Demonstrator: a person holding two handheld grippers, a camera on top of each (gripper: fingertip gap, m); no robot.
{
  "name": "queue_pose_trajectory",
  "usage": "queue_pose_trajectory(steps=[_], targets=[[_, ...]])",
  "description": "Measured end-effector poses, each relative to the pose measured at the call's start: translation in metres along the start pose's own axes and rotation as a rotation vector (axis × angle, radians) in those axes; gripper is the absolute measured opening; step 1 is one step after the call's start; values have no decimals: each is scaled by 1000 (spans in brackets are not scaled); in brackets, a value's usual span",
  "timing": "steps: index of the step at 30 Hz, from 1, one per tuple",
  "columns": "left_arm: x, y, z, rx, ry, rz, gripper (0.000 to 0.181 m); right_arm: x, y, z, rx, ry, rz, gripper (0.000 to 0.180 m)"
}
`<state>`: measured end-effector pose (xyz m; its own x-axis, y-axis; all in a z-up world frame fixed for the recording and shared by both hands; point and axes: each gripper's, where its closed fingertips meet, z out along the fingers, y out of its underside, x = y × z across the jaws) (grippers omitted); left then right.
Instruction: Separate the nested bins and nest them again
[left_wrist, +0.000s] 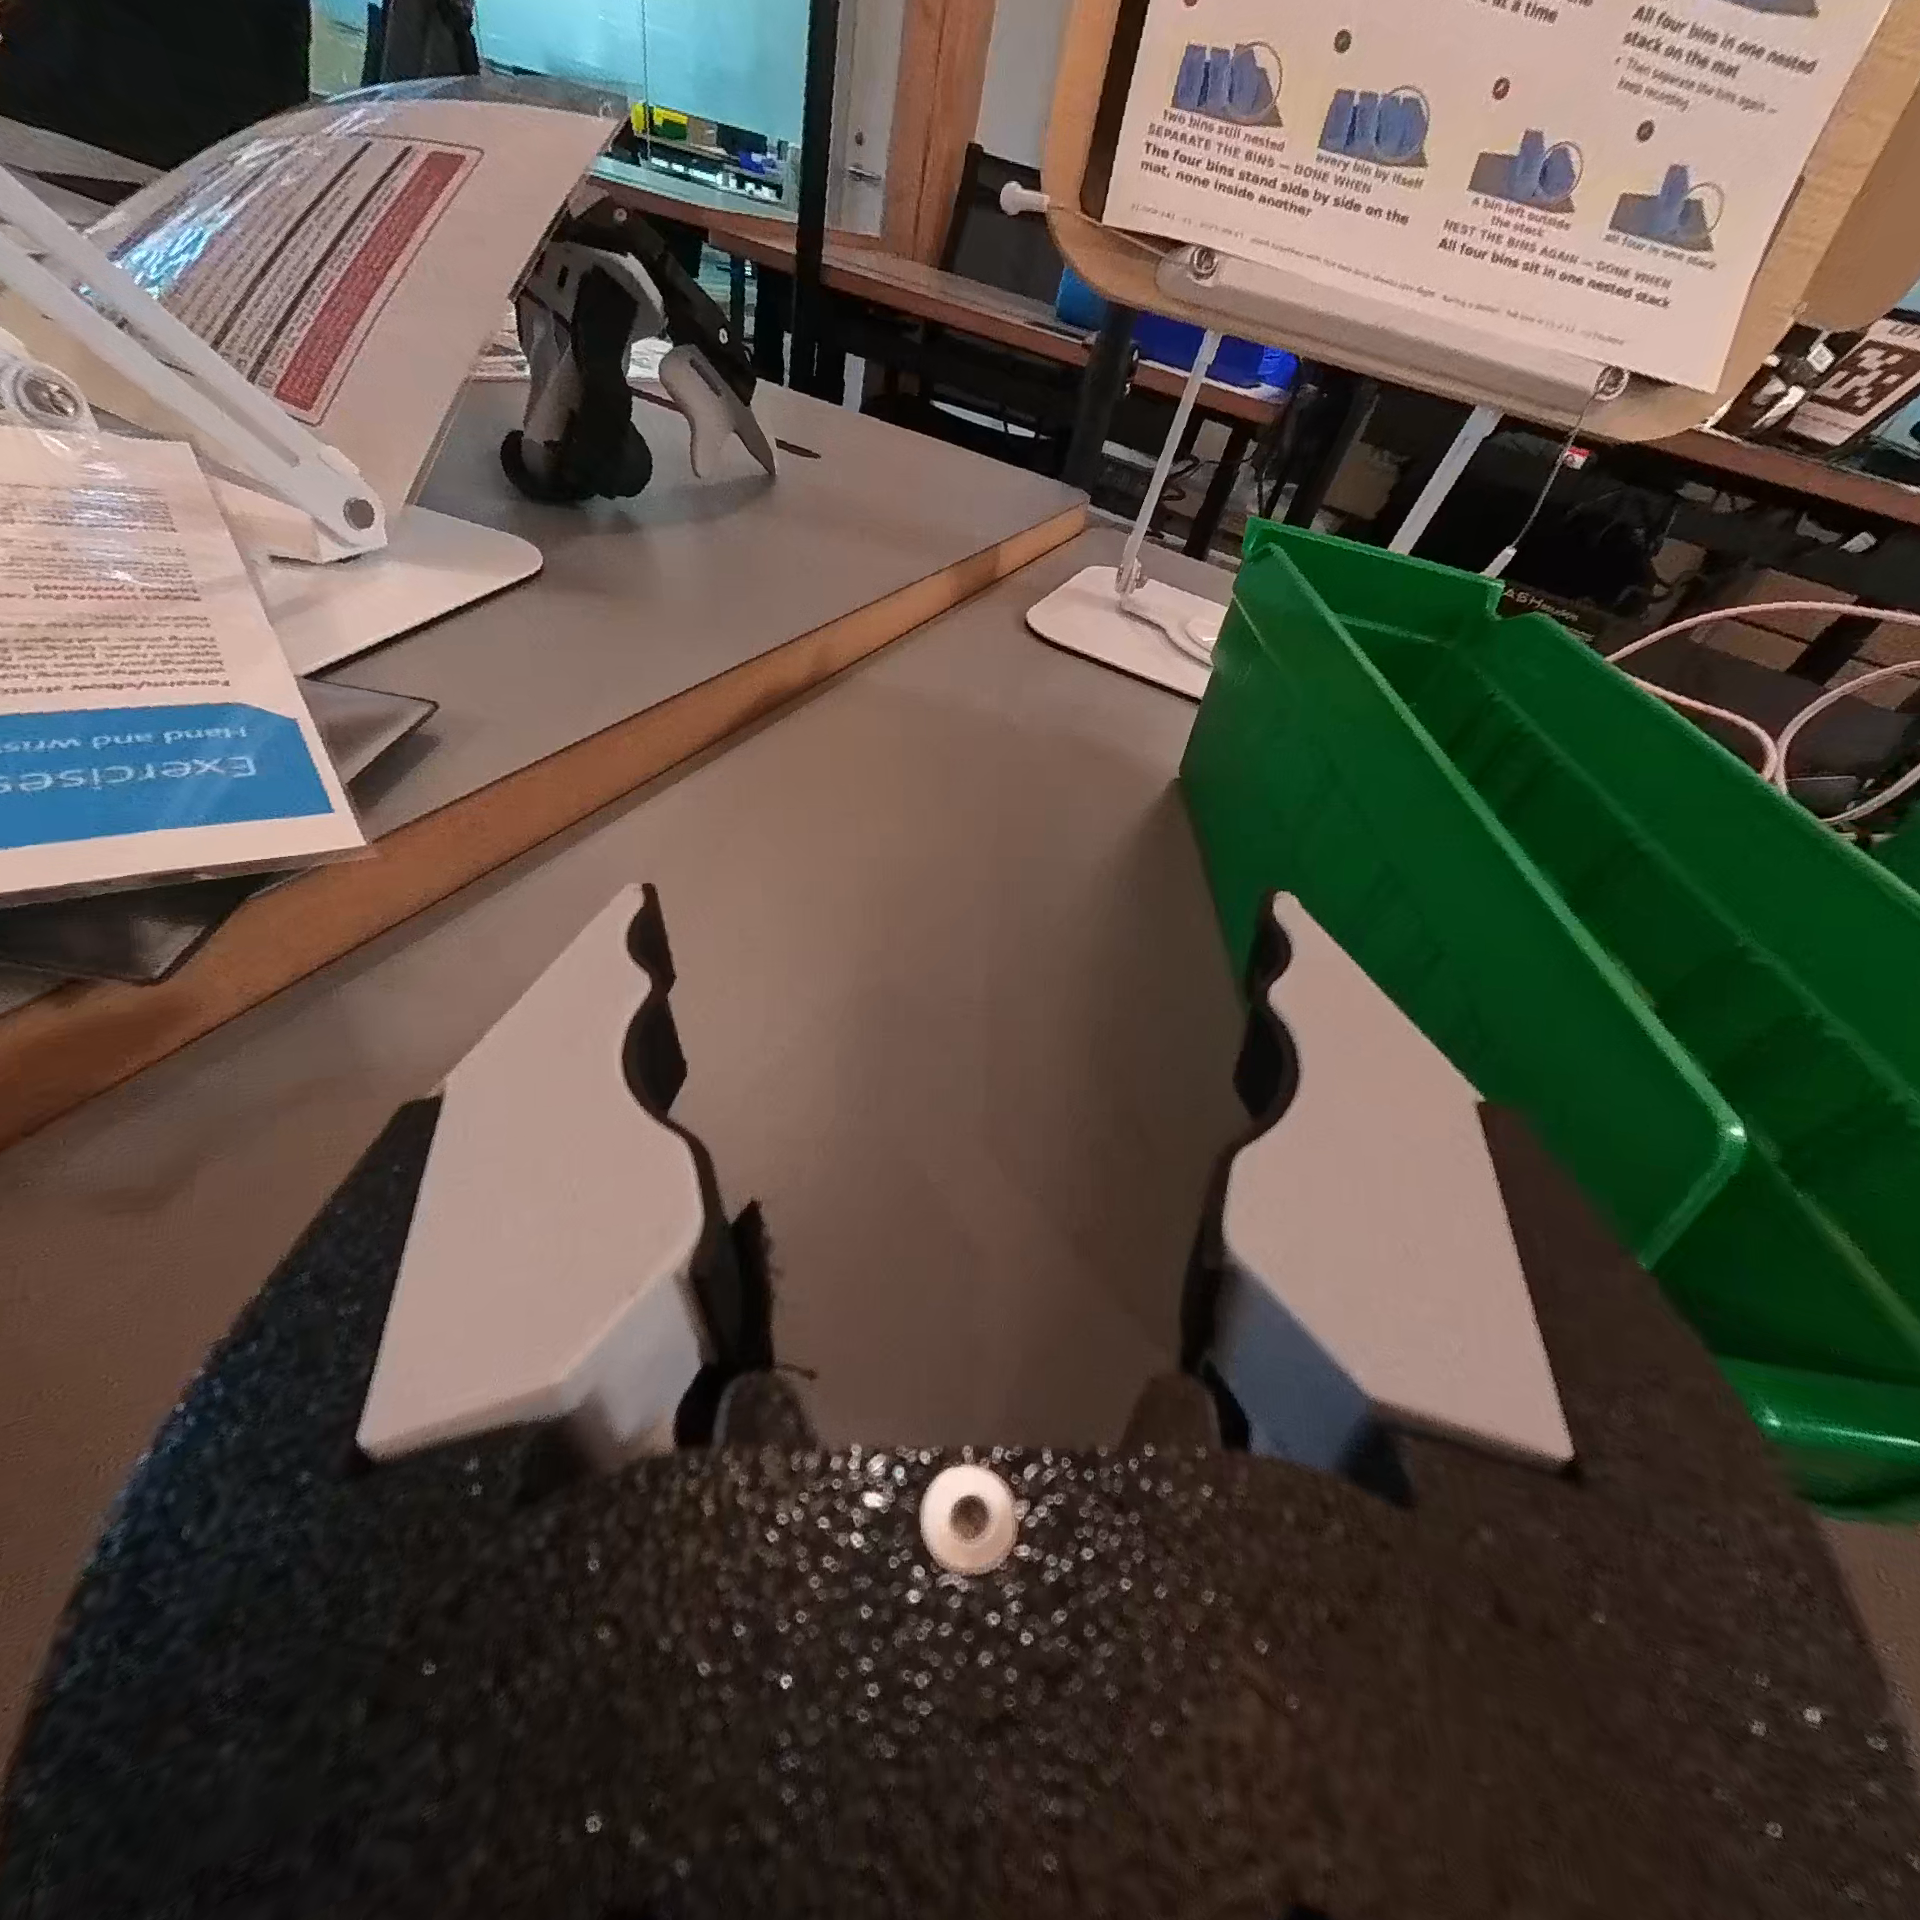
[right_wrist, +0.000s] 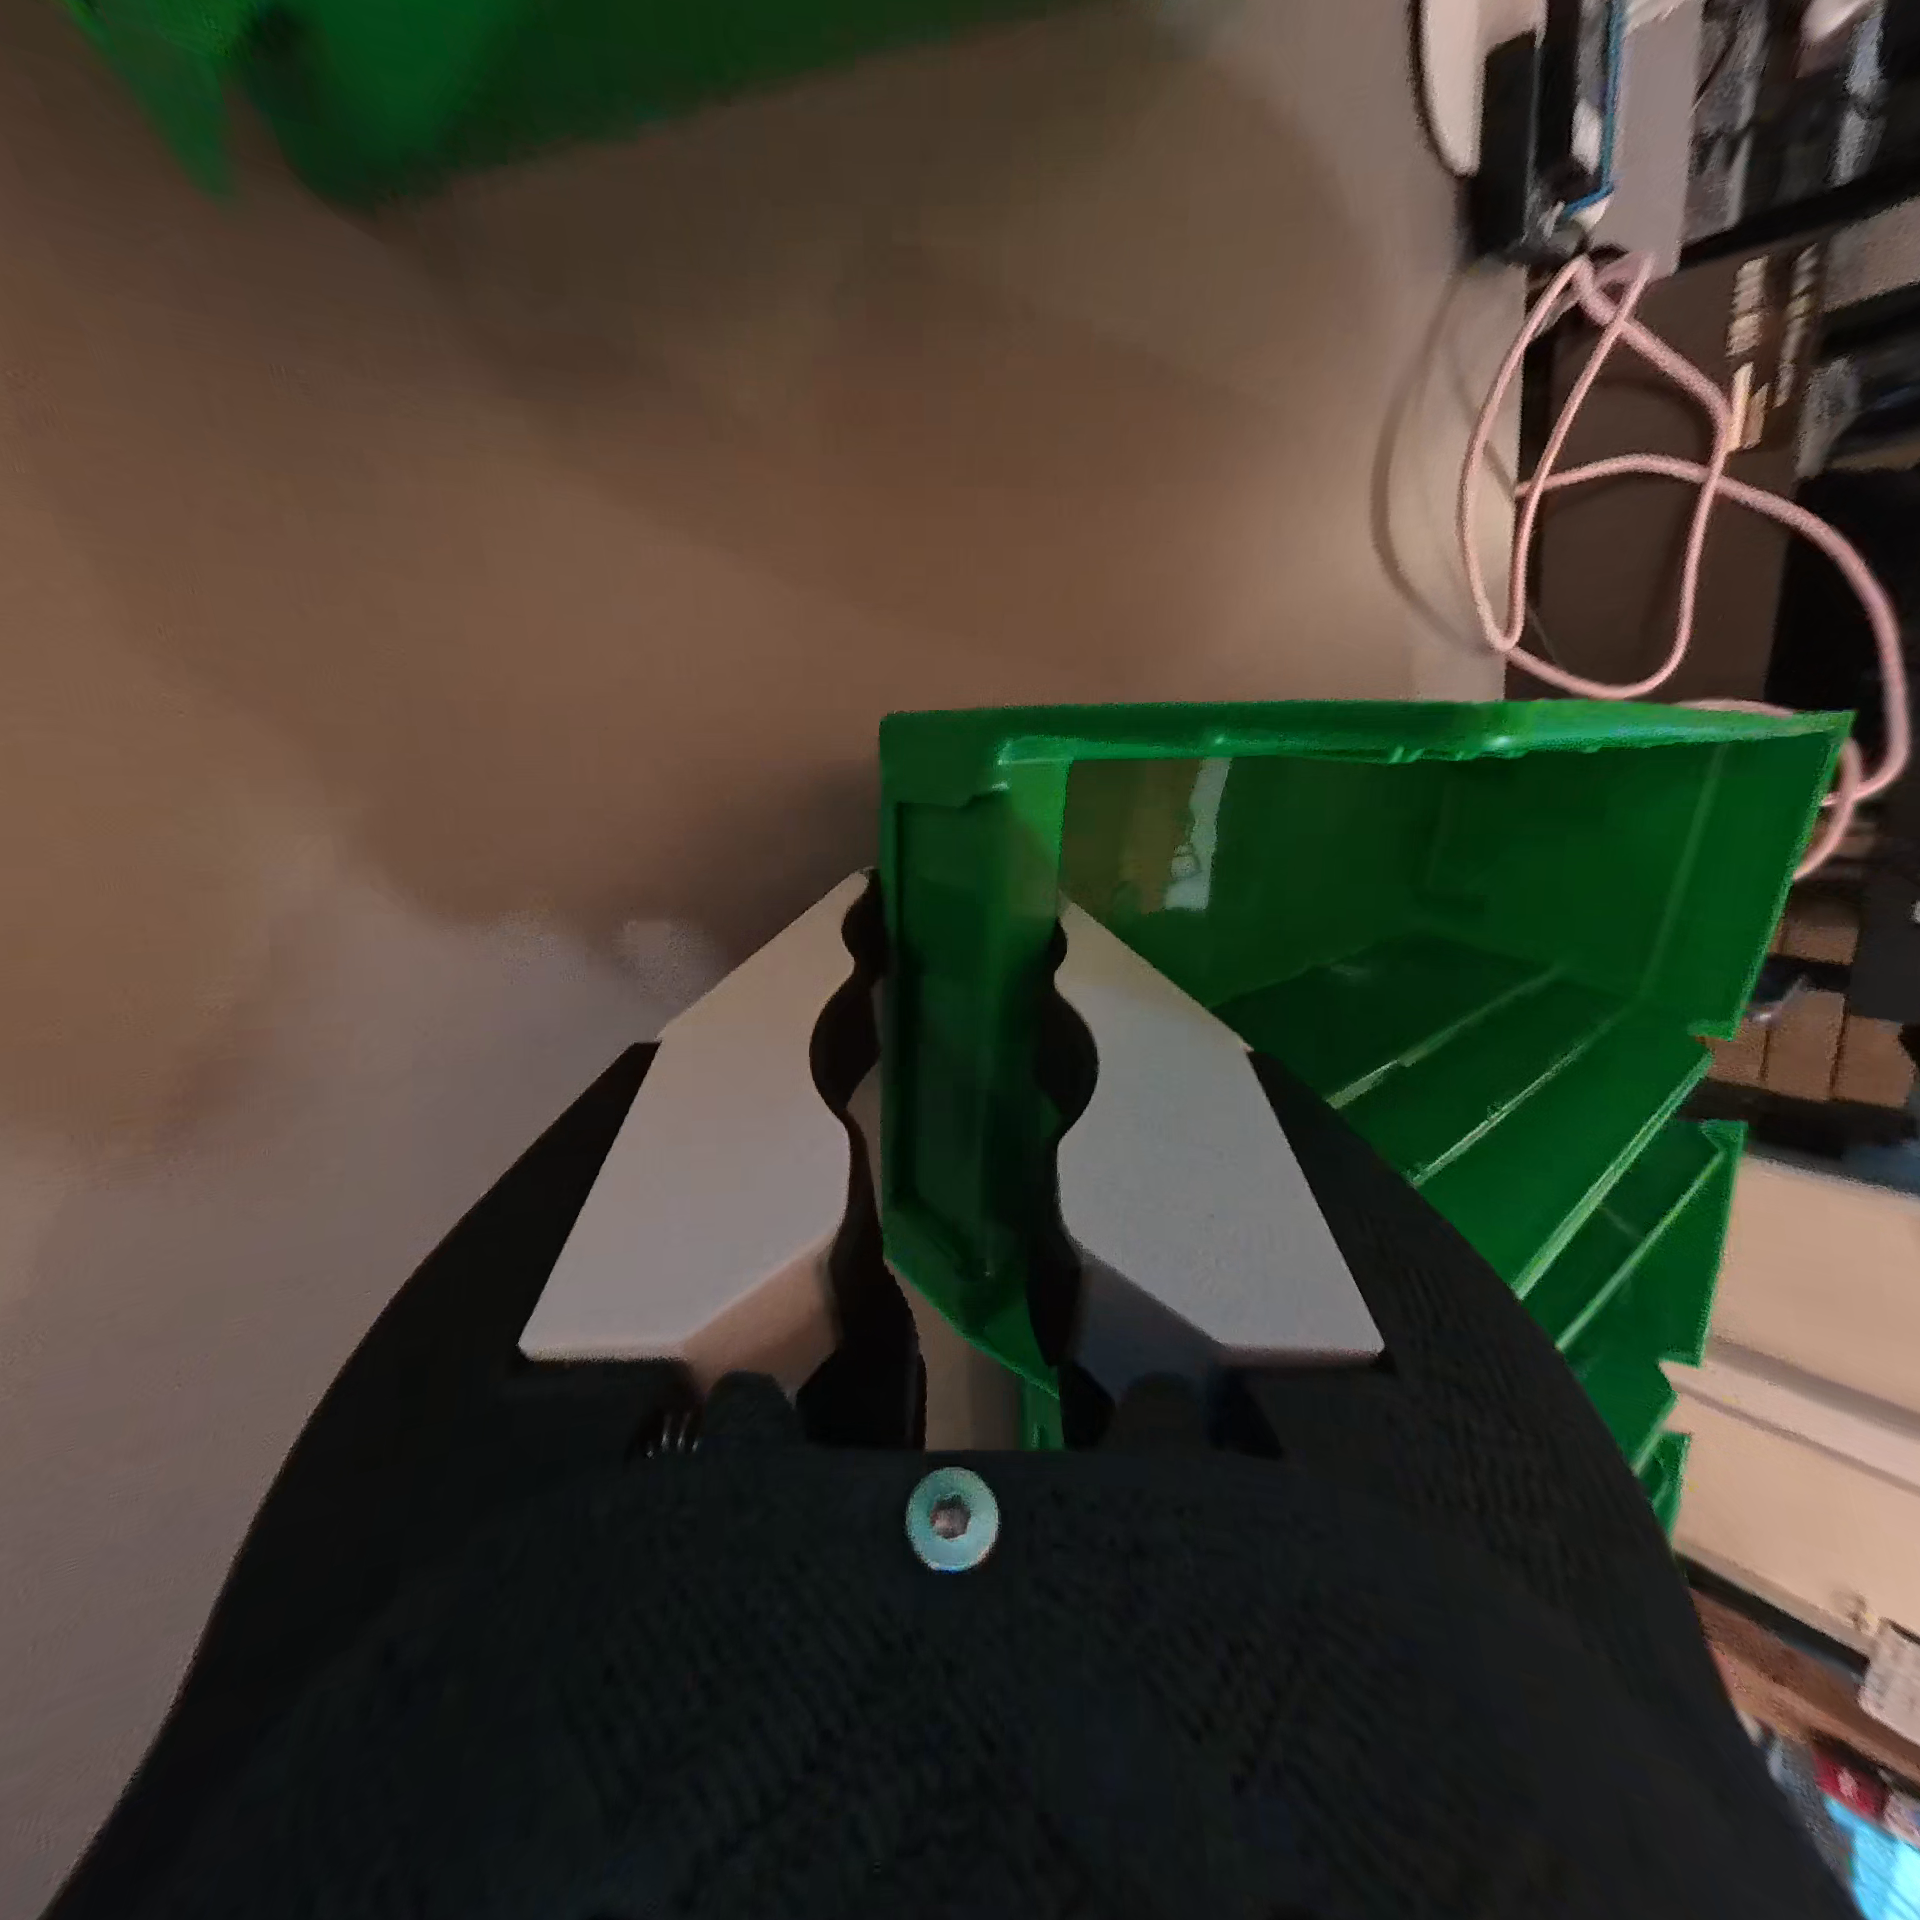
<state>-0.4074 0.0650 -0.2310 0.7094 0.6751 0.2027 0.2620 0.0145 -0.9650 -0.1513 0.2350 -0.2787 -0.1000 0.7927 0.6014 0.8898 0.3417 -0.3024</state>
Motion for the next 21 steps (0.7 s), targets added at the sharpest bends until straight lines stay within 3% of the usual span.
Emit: queue_pose_trajectory(steps=[6,14,21], targets=[[-1,0,0,3,7,-16,107,9,-32,-42,148,145,-128,24],[-6,-8,-3,56,16,-55,106,3,-118,-122,442,146,-251,24],[-15,-11,-5,69,9,-89,106,-28,-174,-135,518,-101,-282,25]])
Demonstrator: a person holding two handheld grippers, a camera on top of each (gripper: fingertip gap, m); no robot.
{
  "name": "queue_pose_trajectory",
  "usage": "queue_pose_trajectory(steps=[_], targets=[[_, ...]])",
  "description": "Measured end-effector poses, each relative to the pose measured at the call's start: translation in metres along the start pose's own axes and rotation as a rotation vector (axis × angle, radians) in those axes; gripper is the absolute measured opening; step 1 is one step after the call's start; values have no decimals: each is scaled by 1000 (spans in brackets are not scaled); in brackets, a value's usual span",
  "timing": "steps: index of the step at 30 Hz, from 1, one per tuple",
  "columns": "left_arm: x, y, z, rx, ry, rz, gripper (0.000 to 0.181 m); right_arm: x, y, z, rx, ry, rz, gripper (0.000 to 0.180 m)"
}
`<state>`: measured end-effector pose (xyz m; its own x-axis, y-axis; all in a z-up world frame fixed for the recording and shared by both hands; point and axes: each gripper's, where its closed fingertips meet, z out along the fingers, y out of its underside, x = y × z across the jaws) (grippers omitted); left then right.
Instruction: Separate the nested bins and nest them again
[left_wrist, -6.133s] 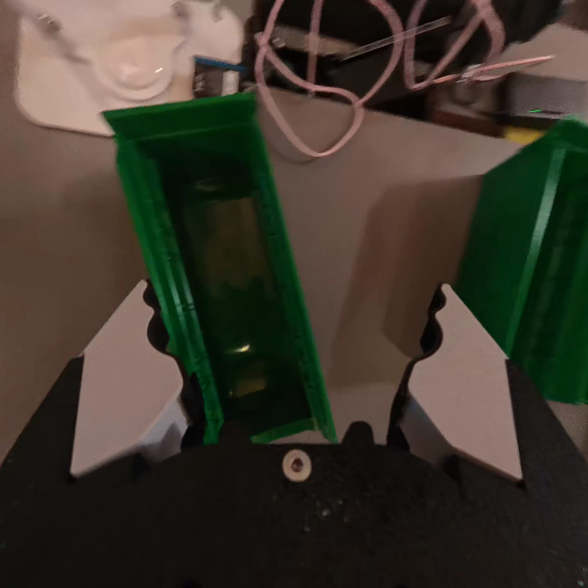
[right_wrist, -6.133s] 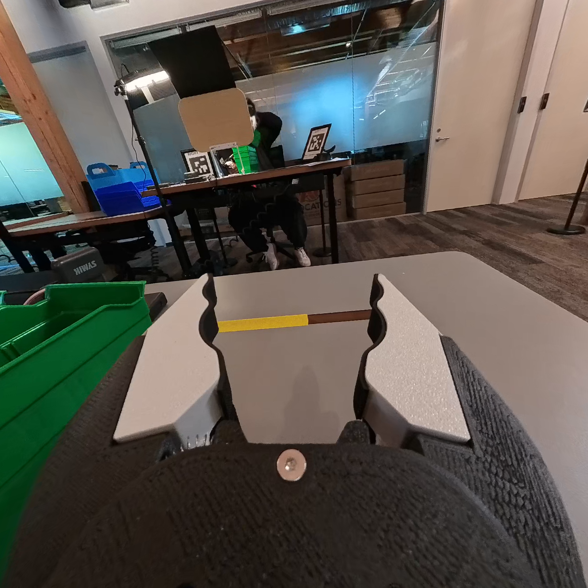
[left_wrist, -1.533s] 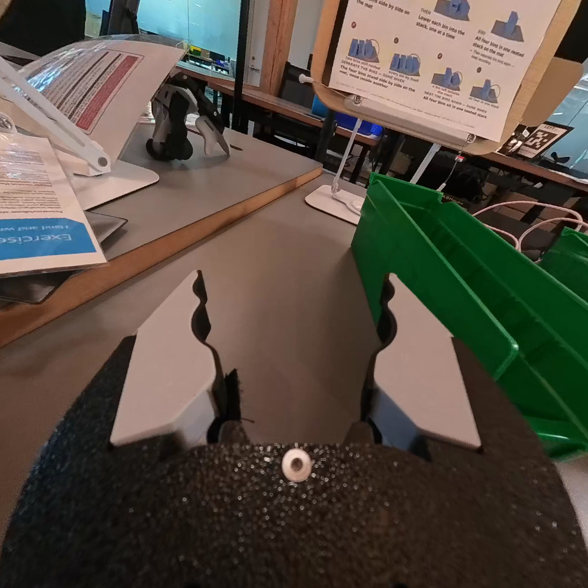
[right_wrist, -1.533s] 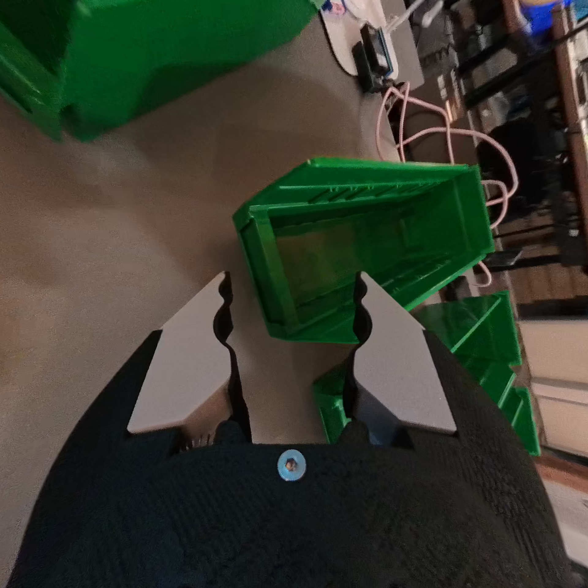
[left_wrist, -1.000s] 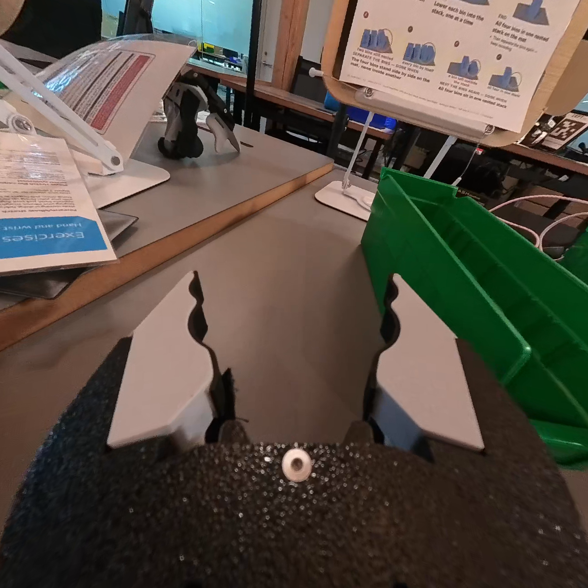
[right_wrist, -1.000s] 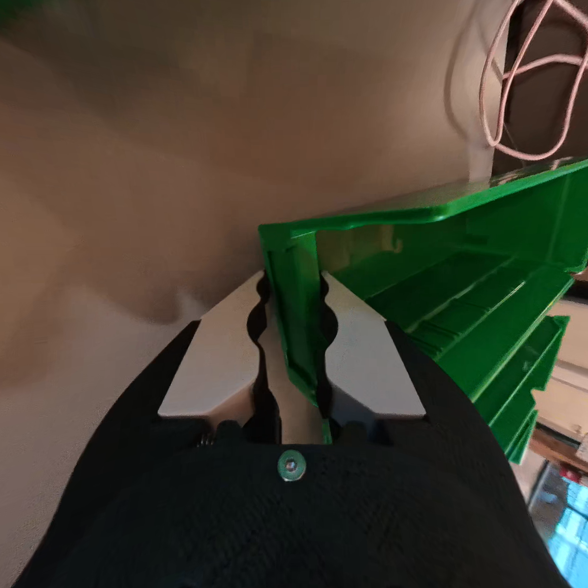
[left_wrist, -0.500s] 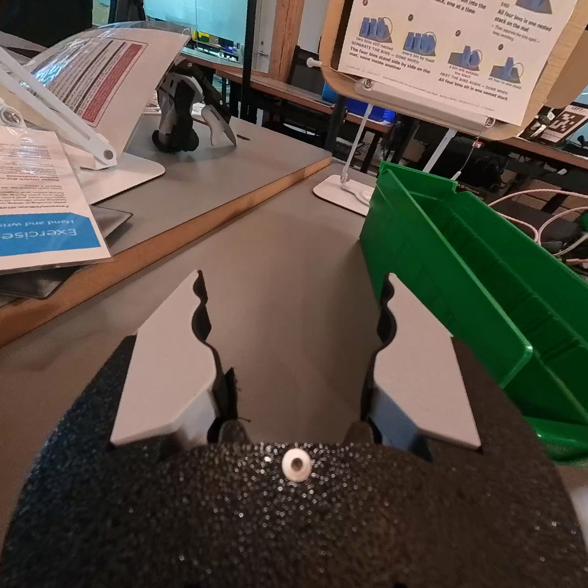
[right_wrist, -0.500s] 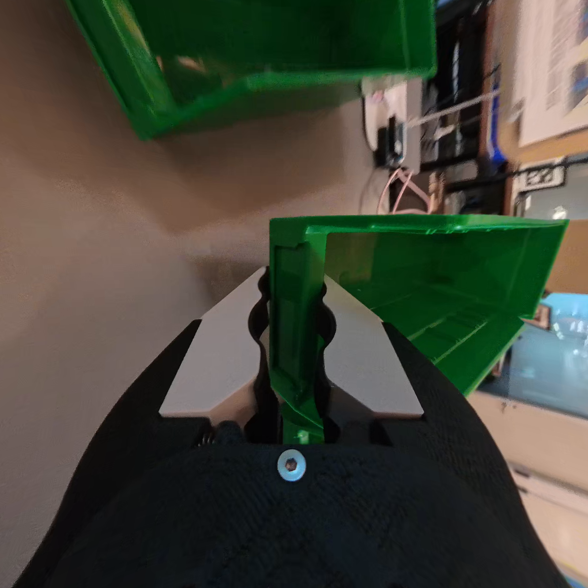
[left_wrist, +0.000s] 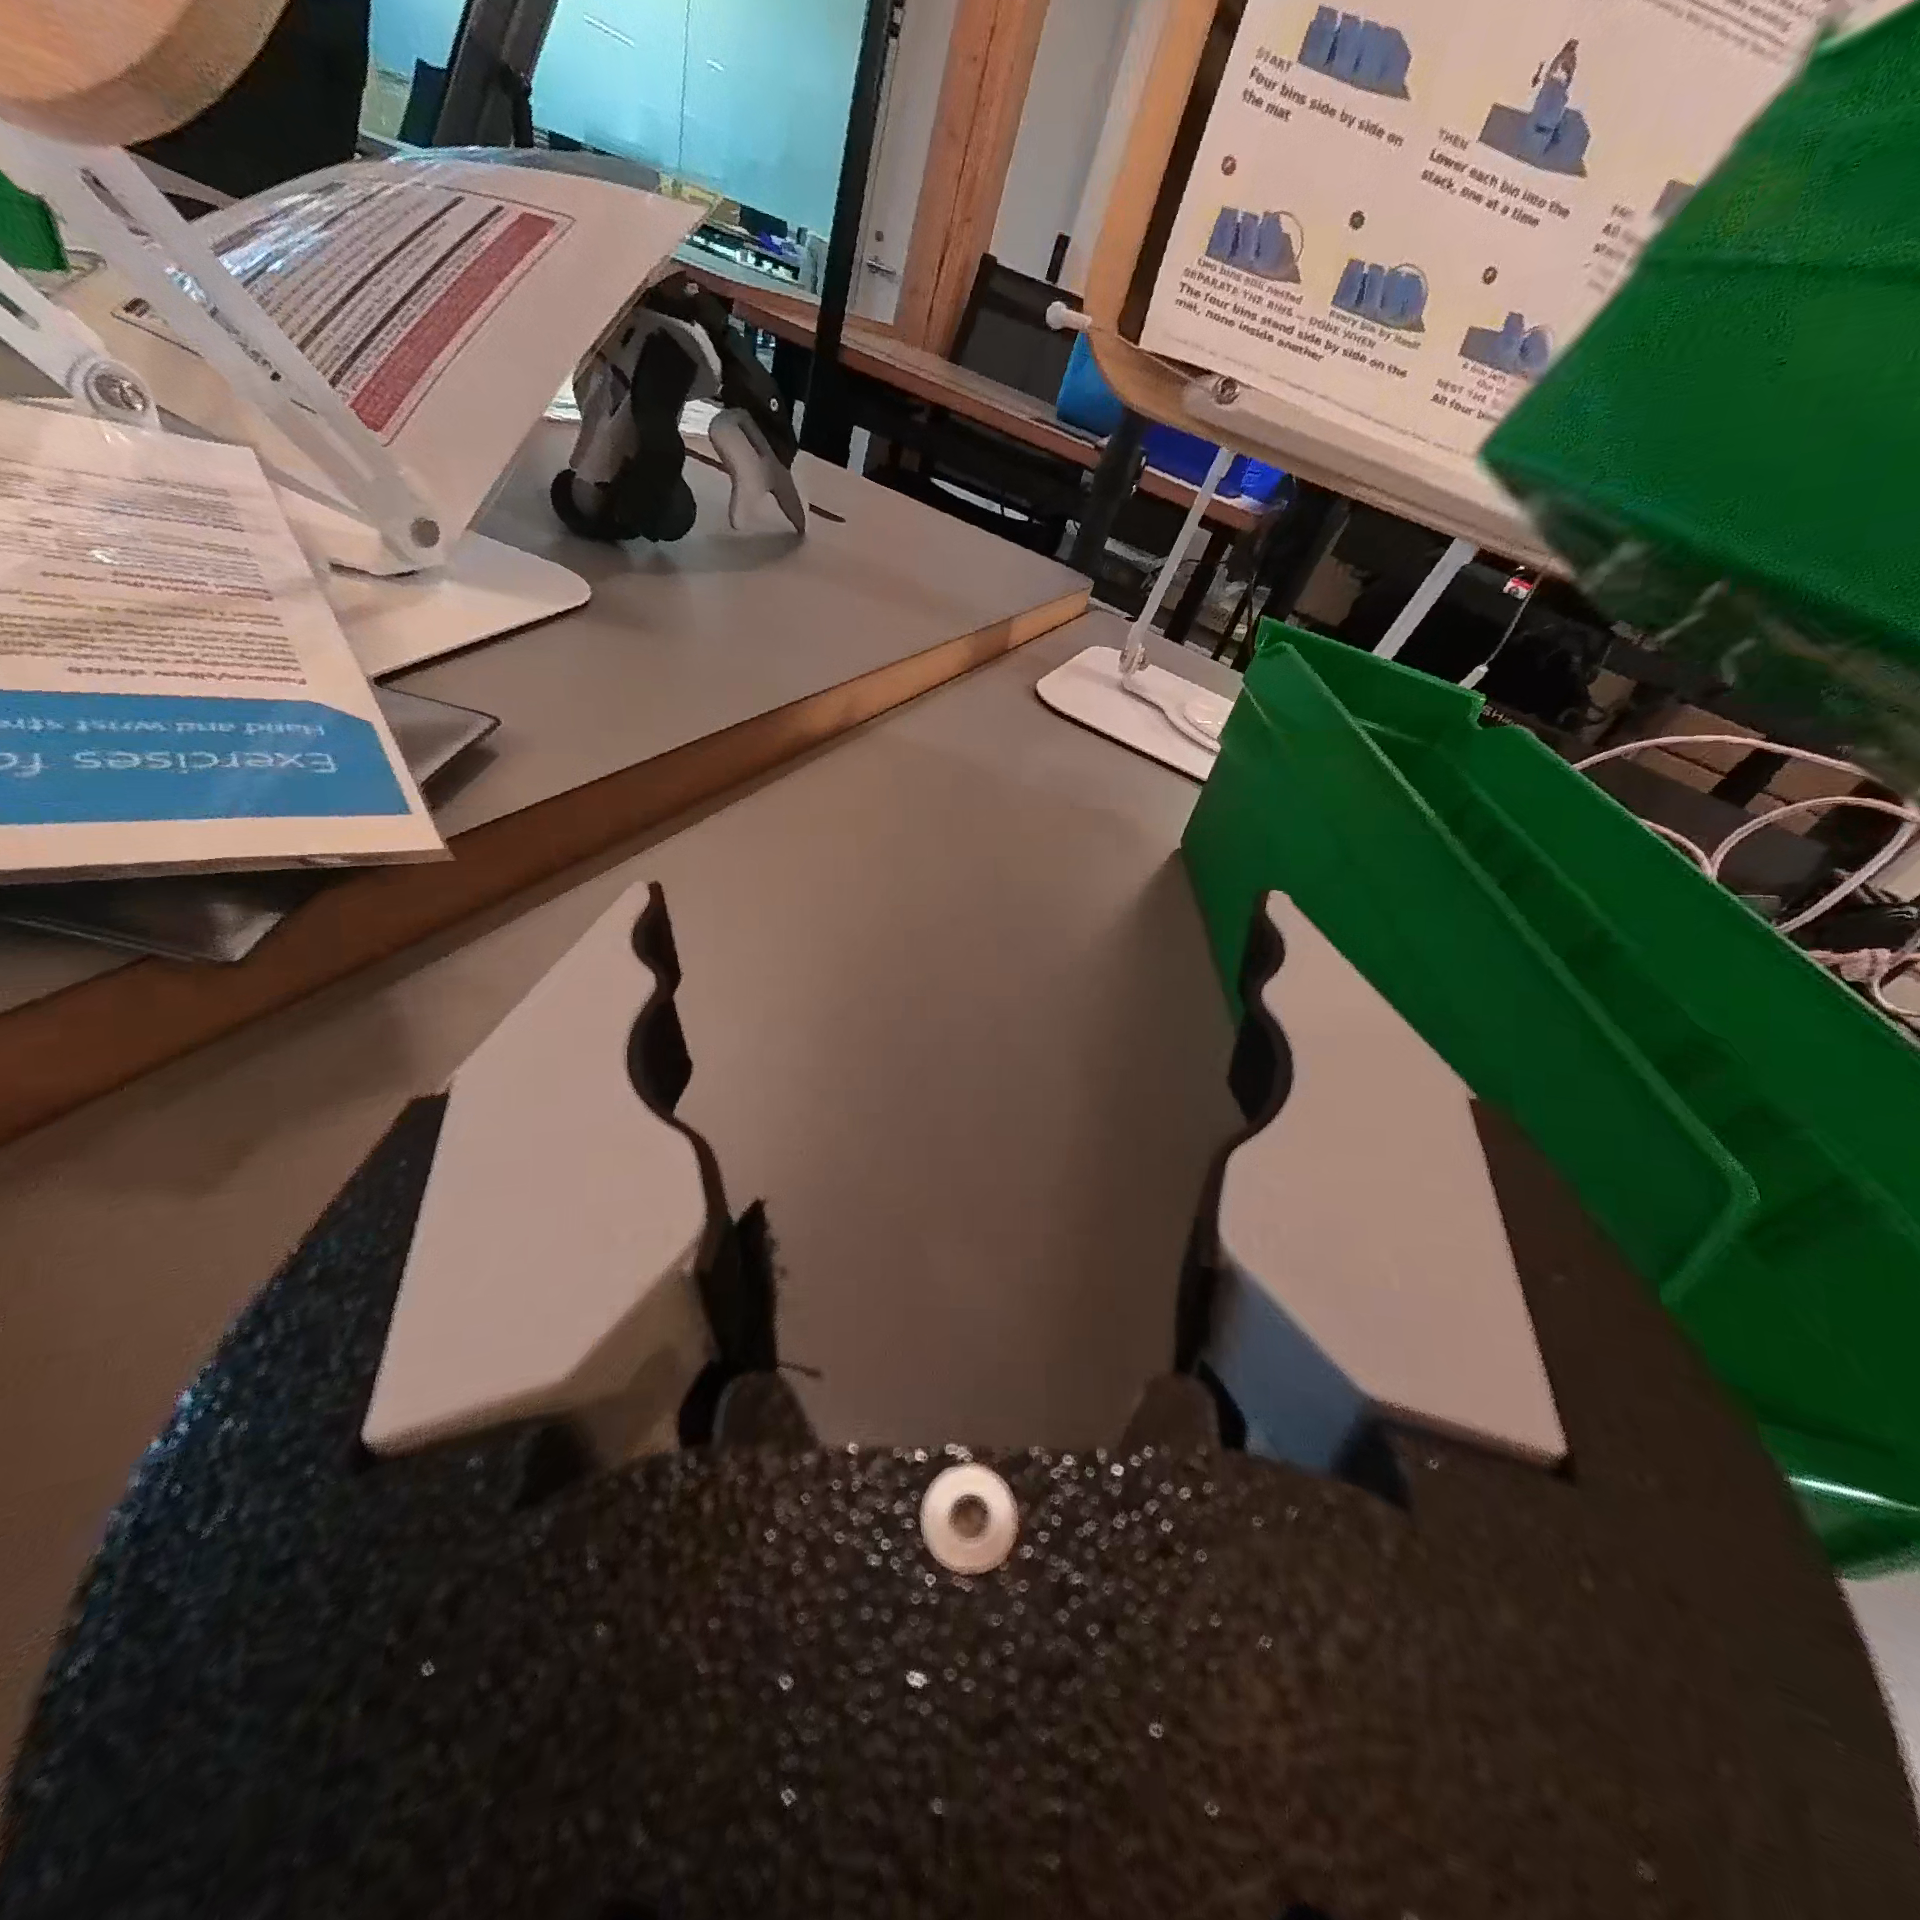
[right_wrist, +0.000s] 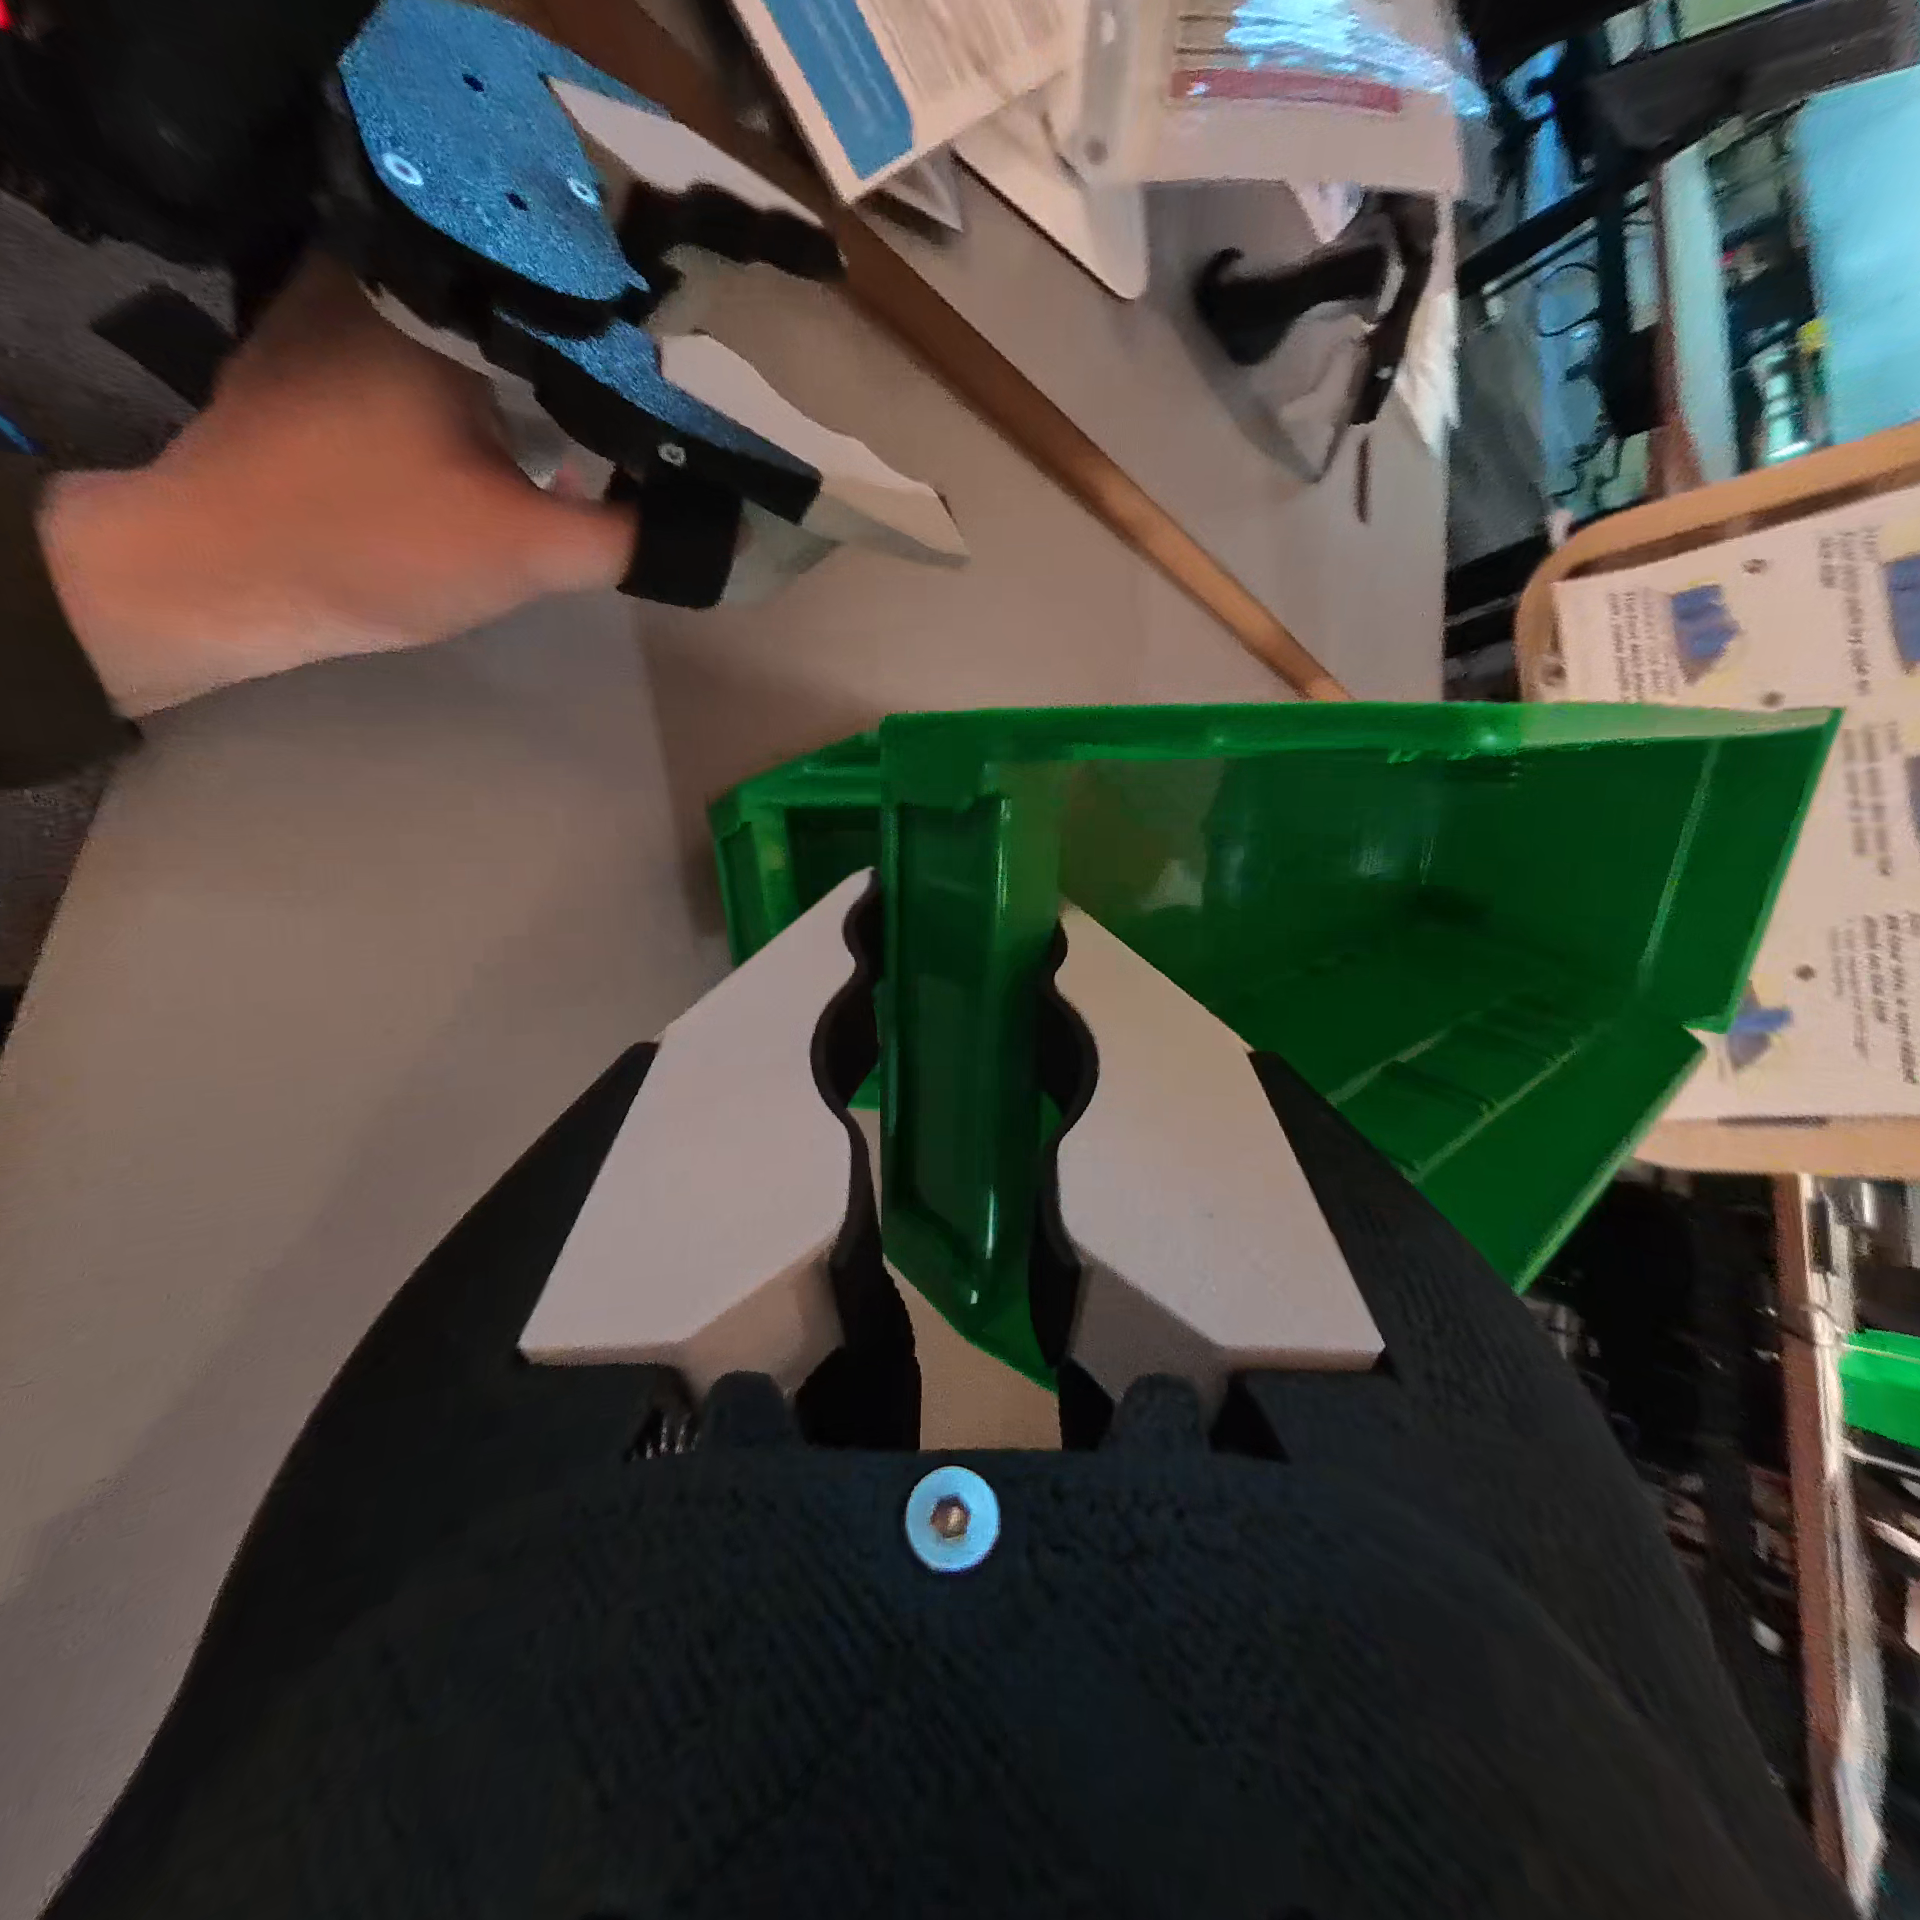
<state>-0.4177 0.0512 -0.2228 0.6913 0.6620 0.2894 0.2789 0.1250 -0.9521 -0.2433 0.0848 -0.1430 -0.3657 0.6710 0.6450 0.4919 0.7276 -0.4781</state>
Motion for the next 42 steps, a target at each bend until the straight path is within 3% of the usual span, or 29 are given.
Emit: queue_pose_trajectory(steps=[11,14,26,42], targets=[[2,-2,1,12,28,-33,100,-22,9,46,-258,-78,-66,25],[7,-10,-3,63,71,-79,91,-23,14,53,-273,-51,-106,25],[7,-3,1,22,83,-101,95,-45,42,84,-318,-104,-88,26],[14,-3,1,25,96,-67,92,-29,43,98,-378,6,80,27]])
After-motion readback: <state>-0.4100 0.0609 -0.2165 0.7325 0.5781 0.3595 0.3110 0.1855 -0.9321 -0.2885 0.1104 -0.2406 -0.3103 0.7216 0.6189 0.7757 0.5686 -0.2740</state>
